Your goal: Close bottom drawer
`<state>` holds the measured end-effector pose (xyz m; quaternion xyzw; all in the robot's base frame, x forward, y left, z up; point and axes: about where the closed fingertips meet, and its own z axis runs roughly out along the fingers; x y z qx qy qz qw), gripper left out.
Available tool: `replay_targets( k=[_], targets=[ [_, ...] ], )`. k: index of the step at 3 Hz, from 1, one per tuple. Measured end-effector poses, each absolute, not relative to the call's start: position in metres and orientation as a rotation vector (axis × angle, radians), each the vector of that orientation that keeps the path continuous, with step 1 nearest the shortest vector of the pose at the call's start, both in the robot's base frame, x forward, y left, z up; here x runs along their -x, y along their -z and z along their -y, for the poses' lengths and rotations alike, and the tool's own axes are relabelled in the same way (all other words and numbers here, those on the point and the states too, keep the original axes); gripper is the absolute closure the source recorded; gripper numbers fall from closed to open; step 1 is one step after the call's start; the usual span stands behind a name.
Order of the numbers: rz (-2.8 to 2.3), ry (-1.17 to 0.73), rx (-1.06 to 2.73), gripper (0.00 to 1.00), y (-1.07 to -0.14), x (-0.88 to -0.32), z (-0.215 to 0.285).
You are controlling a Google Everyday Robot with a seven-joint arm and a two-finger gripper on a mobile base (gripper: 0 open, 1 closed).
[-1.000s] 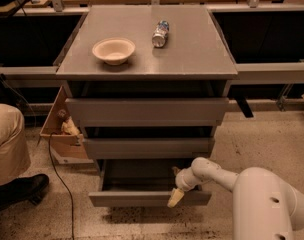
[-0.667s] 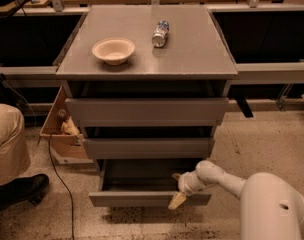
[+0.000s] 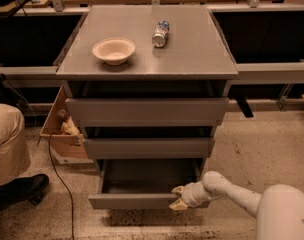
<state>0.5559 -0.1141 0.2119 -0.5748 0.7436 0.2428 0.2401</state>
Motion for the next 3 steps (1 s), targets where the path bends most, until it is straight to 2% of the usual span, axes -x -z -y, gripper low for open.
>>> replay_targets(
  k=[1, 2, 3],
  targets=[
    [-2.009, -0.634, 1.587, 0.85, -0.231, -0.548, 0.112],
    [-1.995, -0.590, 1.604, 1.00, -0.248, -0.546, 0.112],
    [-2.000, -0.592, 1.590, 1.00, -0.251, -0.536, 0.115]
  ],
)
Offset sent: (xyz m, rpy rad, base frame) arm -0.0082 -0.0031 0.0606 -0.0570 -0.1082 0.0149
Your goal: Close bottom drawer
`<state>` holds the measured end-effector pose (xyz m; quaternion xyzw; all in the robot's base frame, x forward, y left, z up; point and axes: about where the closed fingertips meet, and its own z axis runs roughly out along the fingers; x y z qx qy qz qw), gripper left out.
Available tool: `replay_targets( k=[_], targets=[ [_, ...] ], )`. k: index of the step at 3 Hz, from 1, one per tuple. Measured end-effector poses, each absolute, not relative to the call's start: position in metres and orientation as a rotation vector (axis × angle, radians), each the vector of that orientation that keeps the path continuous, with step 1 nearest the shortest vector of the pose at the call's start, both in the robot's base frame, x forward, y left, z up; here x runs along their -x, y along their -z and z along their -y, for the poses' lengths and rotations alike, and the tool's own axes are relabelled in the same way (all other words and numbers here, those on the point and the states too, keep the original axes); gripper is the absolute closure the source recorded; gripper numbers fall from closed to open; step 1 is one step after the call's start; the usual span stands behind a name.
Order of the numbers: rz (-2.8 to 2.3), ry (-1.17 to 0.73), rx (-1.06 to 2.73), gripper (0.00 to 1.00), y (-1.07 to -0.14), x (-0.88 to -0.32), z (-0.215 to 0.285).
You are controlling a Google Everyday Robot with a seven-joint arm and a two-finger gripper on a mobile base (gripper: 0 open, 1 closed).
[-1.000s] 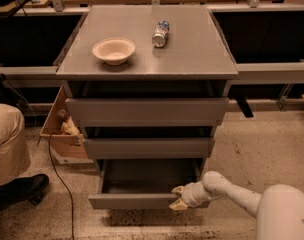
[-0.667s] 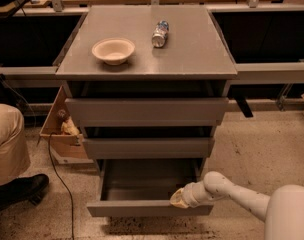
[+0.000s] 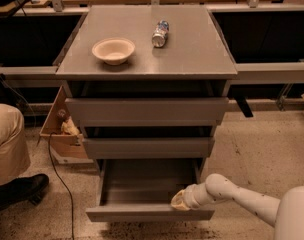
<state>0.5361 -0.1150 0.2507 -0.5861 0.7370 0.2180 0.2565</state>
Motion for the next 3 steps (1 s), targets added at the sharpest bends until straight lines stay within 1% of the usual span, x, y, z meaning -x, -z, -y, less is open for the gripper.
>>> replay_targets(
  k=[3],
  targets=[
    [-2.037, -0.647, 1.484, 1.00, -0.217, -0.491, 0.128]
  ],
)
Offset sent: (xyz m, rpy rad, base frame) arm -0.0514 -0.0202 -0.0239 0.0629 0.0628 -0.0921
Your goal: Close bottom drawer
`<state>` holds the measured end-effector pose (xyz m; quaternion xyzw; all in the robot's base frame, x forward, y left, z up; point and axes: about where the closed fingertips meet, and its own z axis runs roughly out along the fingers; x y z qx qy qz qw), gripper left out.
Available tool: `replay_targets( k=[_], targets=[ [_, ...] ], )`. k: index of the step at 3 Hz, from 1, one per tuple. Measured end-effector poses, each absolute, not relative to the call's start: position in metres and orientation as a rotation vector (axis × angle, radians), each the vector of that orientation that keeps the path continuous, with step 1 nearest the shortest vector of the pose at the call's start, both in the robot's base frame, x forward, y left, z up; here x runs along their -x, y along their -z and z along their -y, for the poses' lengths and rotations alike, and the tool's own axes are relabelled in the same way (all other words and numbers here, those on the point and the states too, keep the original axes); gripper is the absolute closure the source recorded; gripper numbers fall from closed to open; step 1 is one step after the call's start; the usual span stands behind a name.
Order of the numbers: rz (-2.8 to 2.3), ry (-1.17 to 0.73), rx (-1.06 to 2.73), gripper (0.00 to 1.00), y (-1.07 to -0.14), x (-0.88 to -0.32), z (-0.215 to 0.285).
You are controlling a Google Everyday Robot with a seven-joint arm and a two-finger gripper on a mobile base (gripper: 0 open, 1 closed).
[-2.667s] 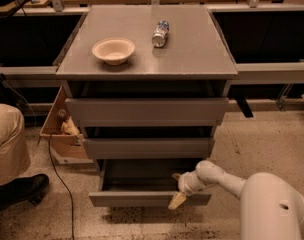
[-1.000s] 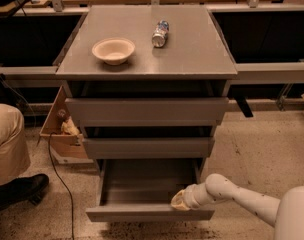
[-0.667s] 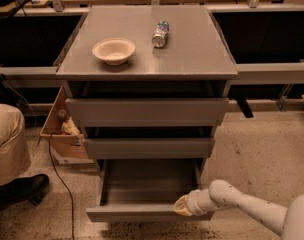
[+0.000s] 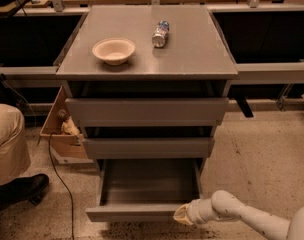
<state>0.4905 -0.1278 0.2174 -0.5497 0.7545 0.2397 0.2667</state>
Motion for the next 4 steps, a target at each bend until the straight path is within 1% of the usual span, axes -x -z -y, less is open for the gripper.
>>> replay_targets(
  k=[1, 3, 4],
  targets=[
    [-2.020, -0.627, 1.484, 1.00, -0.203, -0.488, 0.129],
    [-1.943, -0.548, 1.533, 1.00, -0.170, -0.505, 0.124],
    [-1.864, -0.509, 1.558, 1.00, -0.155, -0.544, 0.110]
  ],
)
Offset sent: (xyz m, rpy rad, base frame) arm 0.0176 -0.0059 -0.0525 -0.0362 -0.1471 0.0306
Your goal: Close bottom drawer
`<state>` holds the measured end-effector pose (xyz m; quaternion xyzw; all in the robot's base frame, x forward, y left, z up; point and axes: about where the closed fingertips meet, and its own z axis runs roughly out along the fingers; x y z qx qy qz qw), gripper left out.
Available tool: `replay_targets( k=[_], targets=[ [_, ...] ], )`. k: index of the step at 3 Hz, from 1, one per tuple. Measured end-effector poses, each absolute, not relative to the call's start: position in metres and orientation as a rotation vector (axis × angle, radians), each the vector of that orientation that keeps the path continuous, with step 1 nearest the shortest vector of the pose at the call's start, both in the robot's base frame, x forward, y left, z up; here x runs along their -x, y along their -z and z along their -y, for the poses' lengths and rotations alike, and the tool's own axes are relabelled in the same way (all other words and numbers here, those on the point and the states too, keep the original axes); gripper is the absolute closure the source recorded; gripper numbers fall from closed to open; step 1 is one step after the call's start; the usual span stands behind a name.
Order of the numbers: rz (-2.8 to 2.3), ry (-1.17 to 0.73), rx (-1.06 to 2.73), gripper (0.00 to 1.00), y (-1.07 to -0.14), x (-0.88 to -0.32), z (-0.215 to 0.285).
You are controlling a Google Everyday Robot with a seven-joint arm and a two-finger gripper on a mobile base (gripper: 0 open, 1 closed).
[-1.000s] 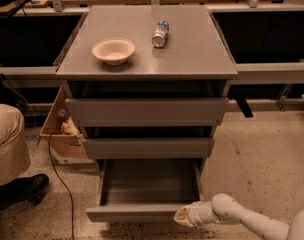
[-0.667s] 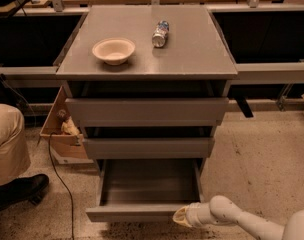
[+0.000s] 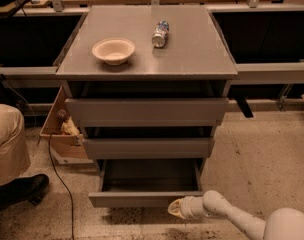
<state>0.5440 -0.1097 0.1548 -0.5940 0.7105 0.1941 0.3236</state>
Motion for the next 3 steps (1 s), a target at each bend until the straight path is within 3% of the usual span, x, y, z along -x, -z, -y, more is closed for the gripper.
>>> replay_targets(
  k=[3],
  targets=[
    [-1.796, -0.463, 1.555, 1.00, -0.160, -0.564, 0.094]
  ],
)
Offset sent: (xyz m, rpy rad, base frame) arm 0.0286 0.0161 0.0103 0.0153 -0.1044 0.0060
